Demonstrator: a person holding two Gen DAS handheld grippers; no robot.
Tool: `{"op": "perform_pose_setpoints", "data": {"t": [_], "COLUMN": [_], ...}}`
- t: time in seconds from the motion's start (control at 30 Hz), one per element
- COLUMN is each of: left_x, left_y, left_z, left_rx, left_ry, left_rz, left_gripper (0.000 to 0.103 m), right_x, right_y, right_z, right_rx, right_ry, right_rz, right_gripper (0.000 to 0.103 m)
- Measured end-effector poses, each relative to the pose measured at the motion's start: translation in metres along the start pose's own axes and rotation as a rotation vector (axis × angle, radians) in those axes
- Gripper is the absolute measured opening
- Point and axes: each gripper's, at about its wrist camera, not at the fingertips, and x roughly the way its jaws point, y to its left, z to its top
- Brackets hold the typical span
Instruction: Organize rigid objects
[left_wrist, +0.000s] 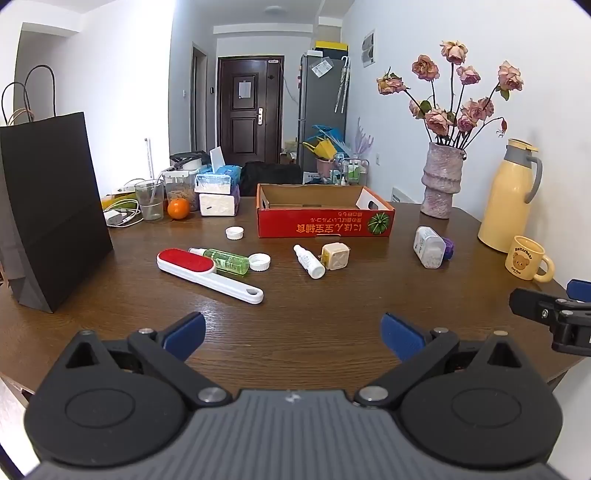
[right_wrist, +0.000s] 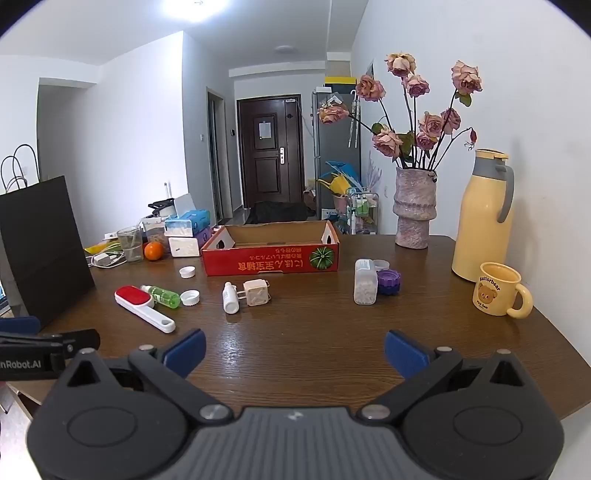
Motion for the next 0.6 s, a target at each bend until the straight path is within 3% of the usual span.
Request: {"op": "perform_pose_setpoints", "data": {"t": [0.6], "left_x": [0.0021], "left_y": [0.0039], "left_z": [0.0020], "left_rx": [-0.012], "left_ry": [-0.006], "left_rz": [-0.002], "left_gripper": [0.103], "right_x": [0.0008], "right_y": [0.0014], "right_z": [-0.0010], "right_rx": [-0.010], "right_ry": [0.004], "right_rz": [-0.005], "right_gripper": [0.103]}}
